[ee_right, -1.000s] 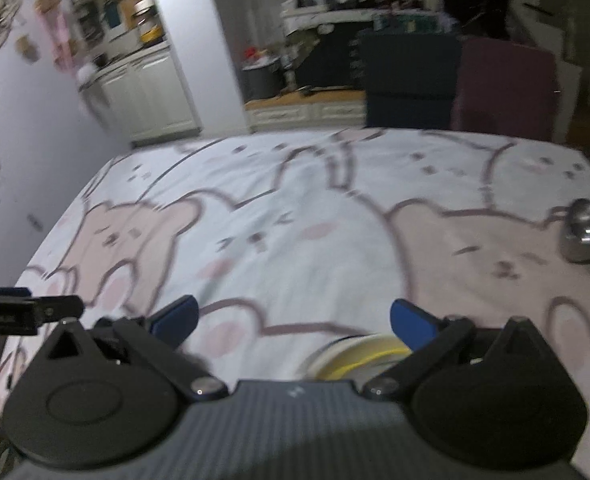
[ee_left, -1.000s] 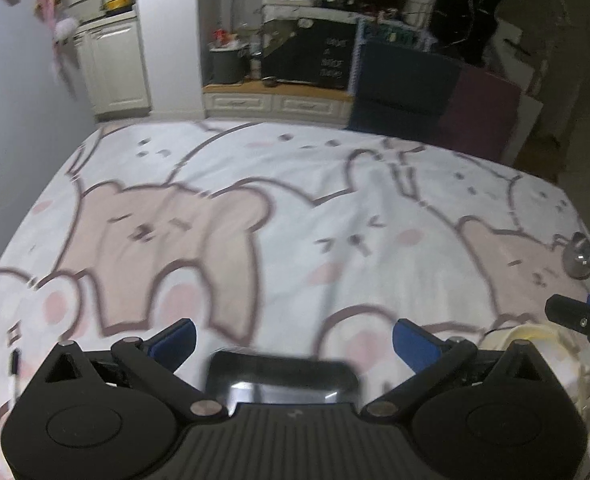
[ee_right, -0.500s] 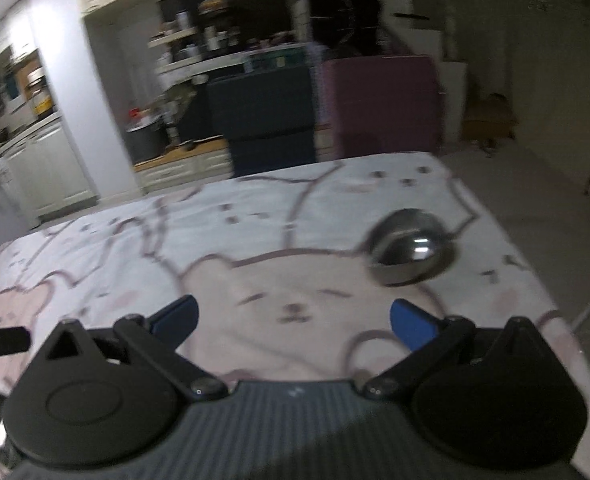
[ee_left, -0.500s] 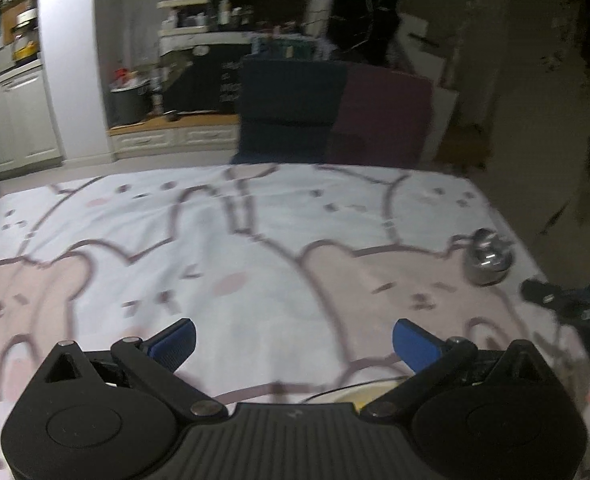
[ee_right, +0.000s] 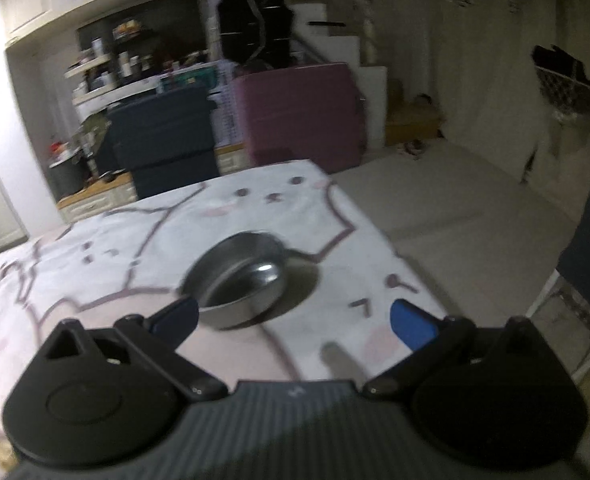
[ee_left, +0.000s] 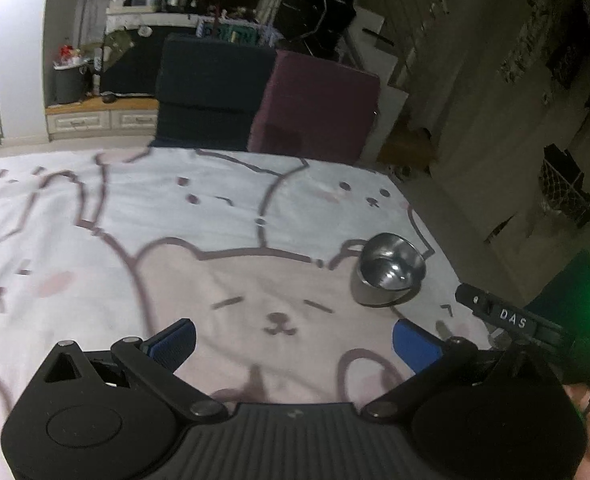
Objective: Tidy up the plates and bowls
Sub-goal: 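Move both tools to the small round steel bowl, then close both grippers on the rim of the round steel bowl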
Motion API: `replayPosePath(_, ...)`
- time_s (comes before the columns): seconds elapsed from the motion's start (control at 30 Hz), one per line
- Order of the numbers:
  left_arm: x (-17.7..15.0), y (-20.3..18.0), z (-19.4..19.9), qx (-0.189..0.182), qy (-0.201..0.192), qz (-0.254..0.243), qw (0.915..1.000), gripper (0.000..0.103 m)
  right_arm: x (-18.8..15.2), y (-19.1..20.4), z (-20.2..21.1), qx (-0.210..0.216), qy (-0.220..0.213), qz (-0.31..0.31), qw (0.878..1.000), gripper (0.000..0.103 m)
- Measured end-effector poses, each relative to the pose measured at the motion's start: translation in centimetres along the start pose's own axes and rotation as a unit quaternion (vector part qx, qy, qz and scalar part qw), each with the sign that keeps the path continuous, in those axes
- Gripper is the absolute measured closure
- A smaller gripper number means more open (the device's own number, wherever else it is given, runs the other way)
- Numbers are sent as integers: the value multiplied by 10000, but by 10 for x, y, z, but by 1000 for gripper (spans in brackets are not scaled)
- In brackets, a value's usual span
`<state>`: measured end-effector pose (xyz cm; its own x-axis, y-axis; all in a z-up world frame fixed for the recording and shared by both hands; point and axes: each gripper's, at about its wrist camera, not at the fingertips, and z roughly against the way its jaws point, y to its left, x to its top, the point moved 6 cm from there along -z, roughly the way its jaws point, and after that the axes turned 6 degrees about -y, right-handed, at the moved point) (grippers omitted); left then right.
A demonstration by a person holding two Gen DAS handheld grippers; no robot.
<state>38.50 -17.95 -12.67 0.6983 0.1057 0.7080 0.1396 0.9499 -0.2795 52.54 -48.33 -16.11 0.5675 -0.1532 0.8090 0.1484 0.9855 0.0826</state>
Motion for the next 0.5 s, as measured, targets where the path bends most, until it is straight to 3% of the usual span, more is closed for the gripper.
replayPosePath(0.17, 8, -24, -44, 119, 64, -57, 9999, 0, 3, -22, -29, -86, 2, -502, 9987, 0)
replayPosePath(0.33, 17, -41, -83, 292, 101, -295, 9991, 0, 10, -20, -52, 200, 67, -1098, 9937, 3)
replayPosePath(0.43, 19, -44, -103, 417, 119, -428, 9981, 0, 15, -14, -69, 351, 183, -1239, 9915, 13)
replayPosePath(0.5, 19, -44, -118, 466, 264, -486, 9974, 0, 14, -10, -79, 335, 293, -1206, 9917, 29)
